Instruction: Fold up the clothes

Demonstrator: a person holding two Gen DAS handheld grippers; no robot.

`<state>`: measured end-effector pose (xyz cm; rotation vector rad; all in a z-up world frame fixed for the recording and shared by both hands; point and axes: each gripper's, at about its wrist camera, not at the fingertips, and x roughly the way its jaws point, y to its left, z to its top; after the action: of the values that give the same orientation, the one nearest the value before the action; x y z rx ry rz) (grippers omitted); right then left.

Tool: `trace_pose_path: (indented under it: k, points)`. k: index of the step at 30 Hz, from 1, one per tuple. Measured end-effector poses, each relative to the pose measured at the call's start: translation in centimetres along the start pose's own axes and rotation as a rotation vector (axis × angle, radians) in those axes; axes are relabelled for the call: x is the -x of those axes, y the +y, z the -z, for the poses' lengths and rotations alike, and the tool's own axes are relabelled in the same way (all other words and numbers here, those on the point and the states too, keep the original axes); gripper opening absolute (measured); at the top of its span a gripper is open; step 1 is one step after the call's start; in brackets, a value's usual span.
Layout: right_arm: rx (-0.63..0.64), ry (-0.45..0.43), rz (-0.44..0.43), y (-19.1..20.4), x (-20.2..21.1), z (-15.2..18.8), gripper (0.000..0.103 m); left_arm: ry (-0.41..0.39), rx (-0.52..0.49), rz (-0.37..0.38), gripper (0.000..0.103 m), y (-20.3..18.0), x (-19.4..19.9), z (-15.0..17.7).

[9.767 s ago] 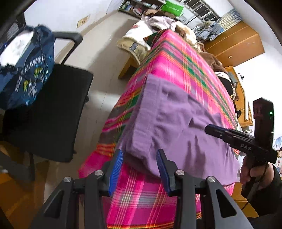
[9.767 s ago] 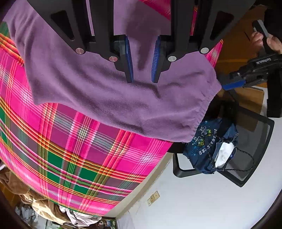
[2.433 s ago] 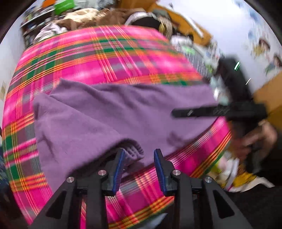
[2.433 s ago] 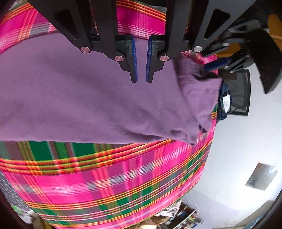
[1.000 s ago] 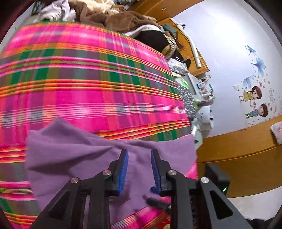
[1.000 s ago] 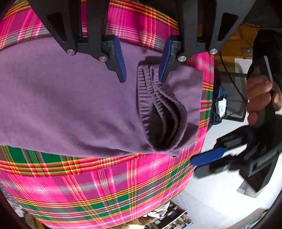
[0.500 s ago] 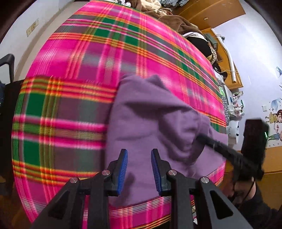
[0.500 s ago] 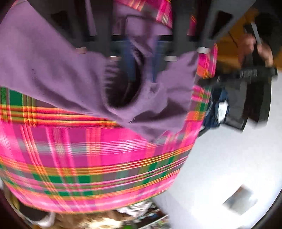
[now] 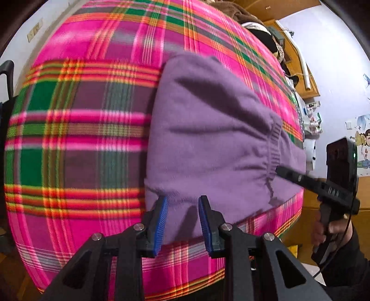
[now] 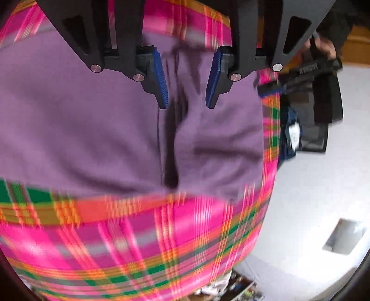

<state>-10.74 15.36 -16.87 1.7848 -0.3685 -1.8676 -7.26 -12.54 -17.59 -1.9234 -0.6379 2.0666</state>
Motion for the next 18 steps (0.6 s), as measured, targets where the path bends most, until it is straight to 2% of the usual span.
trace_pose_path:
  k: [4, 5, 6, 9, 13, 17, 18]
  points:
    - [-0.014, 0.029, 0.033, -0.1, -1.4, 1.5, 0.034, 0.021, 0.002, 0.016, 0.028, 0.3, -0.7, 0.4]
    - [-0.015, 0.027, 0.038, -0.2, -1.6, 1.7, 0.032, 0.022, -0.001, 0.022, 0.014, 0.4, -0.6, 0.4]
    - [-0.012, 0.020, 0.040, -0.1, -1.4, 1.8, 0.025, 0.022, -0.005, 0.028, 0.001, 0.4, -0.5, 0.5]
    - [-0.043, 0.009, 0.014, -0.4, -0.8, 2.2, 0.015, -0.012, -0.033, 0.047, 0.000, -0.2, 0.7, 0.6]
    - [-0.095, -0.001, -0.021, -1.1, 0.1, 3.0, 0.013, -0.032, -0.074, 0.042, 0.000, 0.4, 1.7, 1.2]
    - [-0.145, 0.032, -0.009, -2.1, -1.1, 3.3, 0.013, -0.005, -0.055, 0.016, 0.000, 1.5, 0.7, 1.3]
    - [-0.124, 0.030, 0.005, -1.7, -0.8, 3.2, 0.017, -0.015, -0.060, 0.021, 0.000, 1.4, 0.9, 1.2]
